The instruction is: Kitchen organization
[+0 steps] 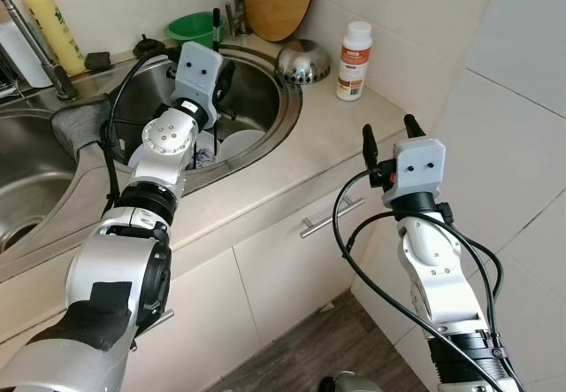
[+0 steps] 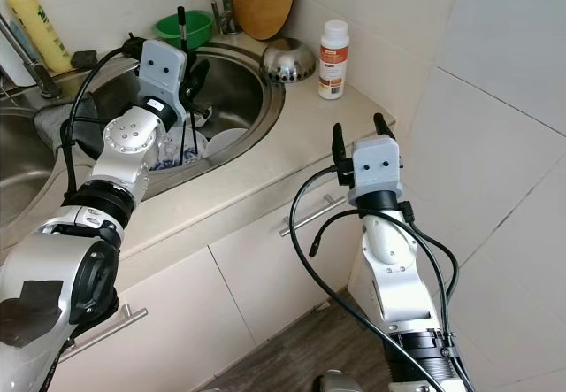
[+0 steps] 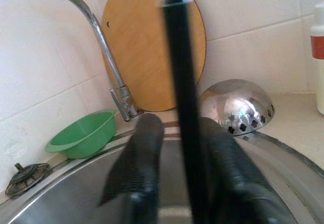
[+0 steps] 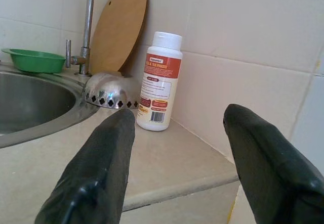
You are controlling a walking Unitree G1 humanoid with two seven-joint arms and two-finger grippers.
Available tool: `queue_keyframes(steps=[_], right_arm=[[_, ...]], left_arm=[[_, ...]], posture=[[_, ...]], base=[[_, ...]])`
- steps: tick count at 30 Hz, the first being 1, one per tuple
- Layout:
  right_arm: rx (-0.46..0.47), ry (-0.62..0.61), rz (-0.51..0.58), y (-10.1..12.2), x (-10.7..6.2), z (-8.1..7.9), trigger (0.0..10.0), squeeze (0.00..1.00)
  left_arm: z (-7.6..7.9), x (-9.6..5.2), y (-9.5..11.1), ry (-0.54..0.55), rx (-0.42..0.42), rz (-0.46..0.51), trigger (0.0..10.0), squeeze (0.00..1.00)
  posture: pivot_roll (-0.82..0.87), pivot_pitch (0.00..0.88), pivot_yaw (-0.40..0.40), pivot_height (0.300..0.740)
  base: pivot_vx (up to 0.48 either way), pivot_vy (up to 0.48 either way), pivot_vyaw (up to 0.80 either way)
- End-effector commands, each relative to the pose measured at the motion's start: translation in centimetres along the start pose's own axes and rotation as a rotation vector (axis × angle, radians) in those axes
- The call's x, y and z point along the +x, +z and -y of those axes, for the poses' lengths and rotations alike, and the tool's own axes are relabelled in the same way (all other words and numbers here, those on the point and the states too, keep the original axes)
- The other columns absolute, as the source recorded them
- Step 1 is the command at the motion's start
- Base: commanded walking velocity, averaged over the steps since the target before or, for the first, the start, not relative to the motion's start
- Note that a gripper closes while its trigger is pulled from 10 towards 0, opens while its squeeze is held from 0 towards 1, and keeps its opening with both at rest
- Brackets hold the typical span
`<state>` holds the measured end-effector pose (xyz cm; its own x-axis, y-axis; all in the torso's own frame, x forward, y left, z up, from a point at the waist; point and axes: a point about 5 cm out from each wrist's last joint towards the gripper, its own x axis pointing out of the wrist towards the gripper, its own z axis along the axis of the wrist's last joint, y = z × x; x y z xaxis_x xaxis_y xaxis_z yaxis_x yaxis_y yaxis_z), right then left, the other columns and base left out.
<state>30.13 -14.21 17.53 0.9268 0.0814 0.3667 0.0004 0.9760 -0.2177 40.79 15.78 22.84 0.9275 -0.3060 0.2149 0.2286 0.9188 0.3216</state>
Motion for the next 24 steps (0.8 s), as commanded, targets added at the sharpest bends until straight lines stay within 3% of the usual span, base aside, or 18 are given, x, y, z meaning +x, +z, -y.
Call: queue_keyframes(steps=[1, 8, 11, 16, 24], right_arm=[[-0.004, -0.004, 0.015, 0.3, 0.2, 0.1, 10.0, 0.0], [-0.004, 0.0, 0.015, 0.3, 0.2, 0.0, 10.0, 0.0], [-0.006, -0.001, 0.014, 0.3, 0.2, 0.1, 10.0, 0.0], [-0.007, -0.001, 0.013, 0.3, 0.1, 0.1, 10.0, 0.0], [-0.007, 0.004, 0.009, 0.3, 0.1, 0.1, 10.0, 0.0]], left_arm=[[-0.3, 0.3, 0.6, 0.003, -0.004, 0.015, 10.0, 1.0], [-0.4, -0.1, -0.2, 0.001, -0.009, -0.011, 10.0, 1.0], [-1.1, -0.3, -0.4, 0.046, -0.08, -0.013, 10.0, 1.0], [-2.7, -0.5, -0.5, 0.151, -0.279, -0.027, 10.0, 1.0], [-2.7, -0.6, -0.6, 0.148, -0.283, -0.019, 10.0, 1.0]], posture=[[-0.13, 0.022, 0.052, 0.74], [-0.13, 0.026, 0.049, 0.74], [-0.13, 0.027, 0.049, 0.74], [-0.13, 0.029, 0.047, 0.74], [-0.13, 0.032, 0.046, 0.74]], base=[[0.0, 0.0, 0.0], [0.0, 0.0, 0.0], [0.0, 0.0, 0.0], [0.0, 0.0, 0.0], [0.0, 0.0, 0.0]])
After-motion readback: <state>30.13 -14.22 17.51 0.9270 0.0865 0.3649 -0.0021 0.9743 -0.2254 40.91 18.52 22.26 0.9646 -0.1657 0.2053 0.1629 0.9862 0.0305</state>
